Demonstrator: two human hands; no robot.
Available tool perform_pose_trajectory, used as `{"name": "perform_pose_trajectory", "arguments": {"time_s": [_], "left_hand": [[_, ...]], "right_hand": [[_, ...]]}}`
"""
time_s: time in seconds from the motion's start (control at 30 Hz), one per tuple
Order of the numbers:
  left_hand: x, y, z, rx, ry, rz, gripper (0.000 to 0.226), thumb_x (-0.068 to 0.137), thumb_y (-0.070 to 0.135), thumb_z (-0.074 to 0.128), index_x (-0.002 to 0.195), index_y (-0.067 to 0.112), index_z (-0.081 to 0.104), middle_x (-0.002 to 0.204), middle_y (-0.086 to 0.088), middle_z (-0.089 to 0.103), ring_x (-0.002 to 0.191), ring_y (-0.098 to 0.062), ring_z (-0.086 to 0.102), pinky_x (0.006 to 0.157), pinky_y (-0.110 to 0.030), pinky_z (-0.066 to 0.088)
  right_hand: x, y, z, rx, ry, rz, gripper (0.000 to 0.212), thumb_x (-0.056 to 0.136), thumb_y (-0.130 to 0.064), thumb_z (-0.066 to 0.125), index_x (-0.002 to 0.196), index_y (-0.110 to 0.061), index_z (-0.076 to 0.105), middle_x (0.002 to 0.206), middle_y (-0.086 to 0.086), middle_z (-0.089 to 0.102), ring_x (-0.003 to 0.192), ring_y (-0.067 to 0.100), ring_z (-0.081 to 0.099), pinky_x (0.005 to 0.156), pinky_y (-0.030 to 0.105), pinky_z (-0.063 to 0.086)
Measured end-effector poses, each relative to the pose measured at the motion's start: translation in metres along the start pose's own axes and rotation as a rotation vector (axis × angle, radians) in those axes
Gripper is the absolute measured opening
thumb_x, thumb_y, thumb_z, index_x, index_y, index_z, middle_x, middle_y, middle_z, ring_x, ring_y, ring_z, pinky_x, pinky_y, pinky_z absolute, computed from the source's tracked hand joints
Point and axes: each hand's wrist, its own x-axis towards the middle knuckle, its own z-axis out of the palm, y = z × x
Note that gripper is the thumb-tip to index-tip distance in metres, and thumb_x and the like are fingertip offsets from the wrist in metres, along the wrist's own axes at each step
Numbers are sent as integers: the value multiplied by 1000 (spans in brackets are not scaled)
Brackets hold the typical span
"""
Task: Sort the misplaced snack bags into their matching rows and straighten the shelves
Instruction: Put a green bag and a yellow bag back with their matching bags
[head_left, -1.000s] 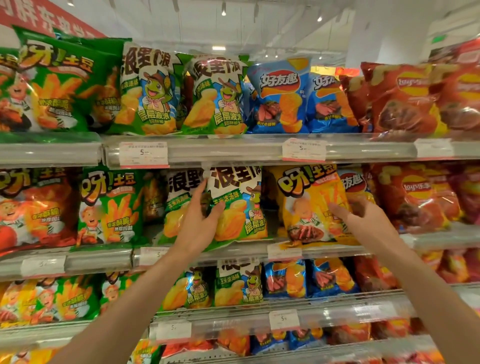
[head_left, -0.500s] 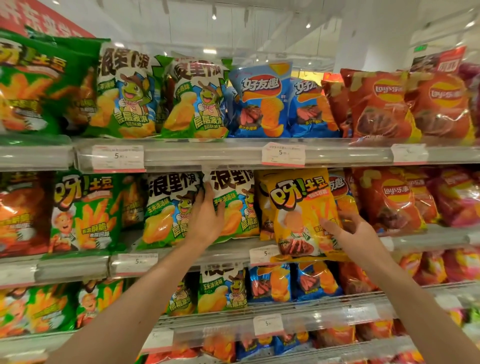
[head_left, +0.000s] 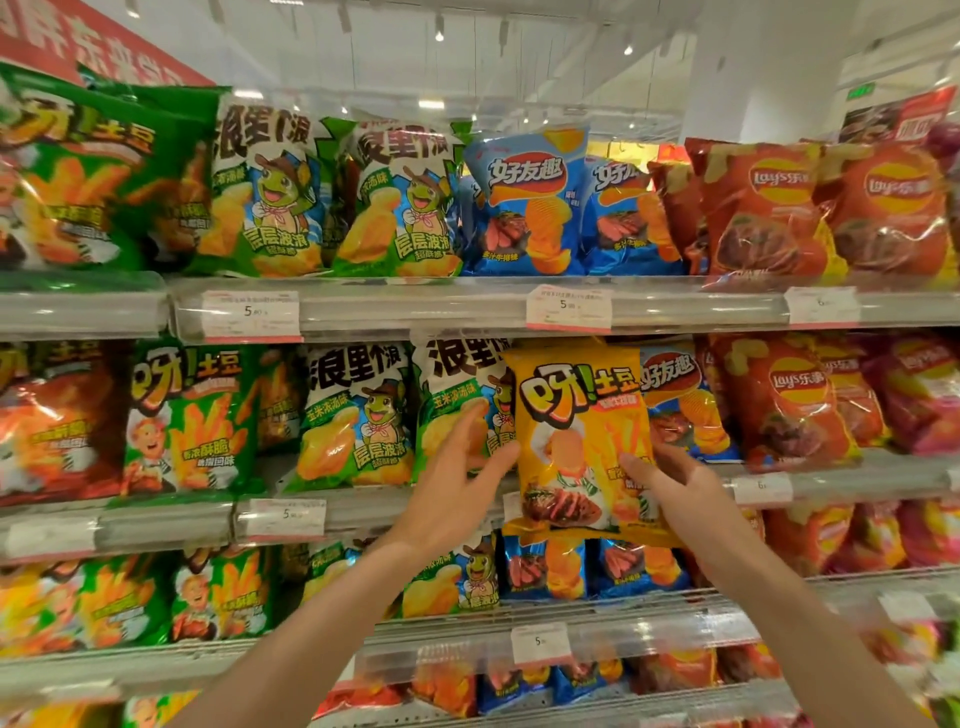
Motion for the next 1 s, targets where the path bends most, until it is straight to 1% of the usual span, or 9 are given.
{"name": "perform_pose_trajectory", "arguments": {"time_s": [0.1,0.2,0.27,0.4,0.5,0.63,0.73,0.83,1.0], "left_hand": [[-11,6,3,-108,-51,-37,80,87,67,54,153,51,12,150,29,30,110,23,45,101,-22,38],[-23,3,-3,-163,-26,-72,75,90,55,59,153,46,19,139,31,43,98,26,48,88,-9,42],[-33,-2,-11,-178,-2,-106,71,93,46,61,152,44,23,125,35,46,92,26,53,74,-3,45],[-58,-12,-38,-181,39,-150,71,91,49,63,150,49,24,122,31,49,103,9,59,77,-11,48],[-79,-22,-67,-175,79,-142,73,90,53,62,151,49,22,123,32,50,113,-2,61,94,-23,49],[-115,-35,-118,-120,130,-120,70,92,49,62,151,44,25,107,43,45,93,10,66,82,-15,50],[-149,-45,-166,-124,164,-116,72,91,47,63,152,39,26,106,41,48,86,16,64,69,-10,52],[-188,-59,-217,-138,205,-117,71,91,46,64,151,42,26,112,40,46,89,25,57,69,-2,47],[-254,-87,-300,-106,285,-148,63,84,57,62,137,61,28,111,46,40,91,24,57,71,-9,49]], "right_hand": [[-9,2,14,17,-76,18,56,85,-49,68,134,-28,51,110,-15,67,98,10,66,99,47,51],[-16,7,28,5,-131,15,69,72,-58,70,133,-32,51,116,-14,67,103,13,68,98,48,52],[-22,10,39,3,-160,20,62,78,-53,71,133,-30,52,117,-11,68,104,13,67,91,42,53],[-40,7,65,-21,-213,16,44,89,-45,67,127,-29,55,110,-12,70,96,8,69,85,37,55],[-56,-1,92,-86,-241,-16,51,86,-52,66,131,-31,53,113,-13,69,102,7,65,88,37,51],[-92,-19,141,-109,-286,-53,56,83,-57,66,131,-33,49,116,-13,67,87,1,63,70,28,49],[-121,-30,186,-134,-309,-68,65,77,-62,67,132,-30,51,118,-12,67,102,6,65,85,35,53],[-153,-42,237,-137,-378,-101,52,86,-54,65,132,-34,52,120,-15,66,106,4,63,83,31,48],[-203,-56,327,-120,-500,-89,55,82,-57,67,129,-32,54,119,-16,67,105,4,65,94,34,52]]}}
